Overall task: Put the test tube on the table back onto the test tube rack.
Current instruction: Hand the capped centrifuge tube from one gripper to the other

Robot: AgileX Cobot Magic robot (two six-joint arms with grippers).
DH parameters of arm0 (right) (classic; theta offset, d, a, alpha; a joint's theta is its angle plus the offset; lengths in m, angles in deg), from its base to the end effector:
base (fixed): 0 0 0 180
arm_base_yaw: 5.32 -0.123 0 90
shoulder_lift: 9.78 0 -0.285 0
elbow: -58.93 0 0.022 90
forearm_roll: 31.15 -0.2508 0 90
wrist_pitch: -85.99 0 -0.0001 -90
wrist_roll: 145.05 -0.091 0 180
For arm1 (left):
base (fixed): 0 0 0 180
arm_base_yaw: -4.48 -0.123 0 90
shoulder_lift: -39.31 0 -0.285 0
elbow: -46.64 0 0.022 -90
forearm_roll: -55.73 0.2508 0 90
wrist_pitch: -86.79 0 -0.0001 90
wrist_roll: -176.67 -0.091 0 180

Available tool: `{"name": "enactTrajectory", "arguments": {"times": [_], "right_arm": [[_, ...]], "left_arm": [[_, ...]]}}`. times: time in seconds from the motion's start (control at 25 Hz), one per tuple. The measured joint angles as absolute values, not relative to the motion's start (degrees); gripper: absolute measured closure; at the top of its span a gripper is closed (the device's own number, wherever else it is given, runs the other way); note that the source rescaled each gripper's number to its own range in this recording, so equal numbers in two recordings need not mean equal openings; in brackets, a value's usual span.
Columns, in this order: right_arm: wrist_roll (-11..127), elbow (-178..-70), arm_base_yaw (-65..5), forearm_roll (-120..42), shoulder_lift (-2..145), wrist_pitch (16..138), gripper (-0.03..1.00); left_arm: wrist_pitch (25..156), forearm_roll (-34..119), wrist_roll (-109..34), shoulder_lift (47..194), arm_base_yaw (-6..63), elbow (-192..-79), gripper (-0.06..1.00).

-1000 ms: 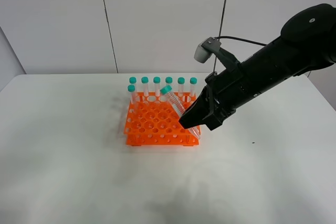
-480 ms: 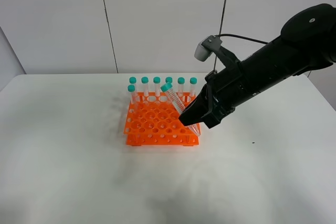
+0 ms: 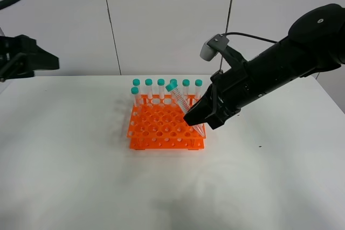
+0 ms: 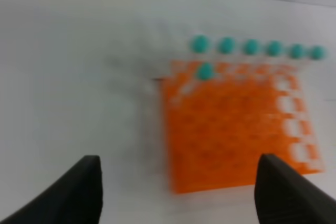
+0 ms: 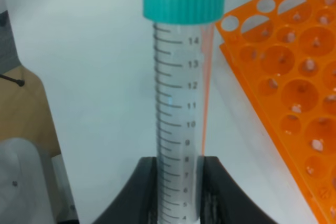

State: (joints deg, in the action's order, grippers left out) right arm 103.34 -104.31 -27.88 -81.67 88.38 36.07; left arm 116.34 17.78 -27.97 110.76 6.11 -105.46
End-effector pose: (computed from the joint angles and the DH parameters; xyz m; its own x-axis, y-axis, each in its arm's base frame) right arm 0.2671 0.1692 0.2546 -0.4173 -0.6153 -0.6688 -0.9003 0.3798 0.2124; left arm 0.2318 -0.0343 0.3263 -0.5895 -0.1408 -0.7954 0.1852 0.9349 -0.3028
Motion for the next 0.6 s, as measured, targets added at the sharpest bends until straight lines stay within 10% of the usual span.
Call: {"name": "enactTrajectory", "arguments": {"times": [0.6], "right_arm": [[103.34,-104.31,-27.88,-81.67,88.38,37.16,0.97]], "left_arm": [[115.67,-29.14,-60.75,129.34,23.32,-105.47,0.14]]}}
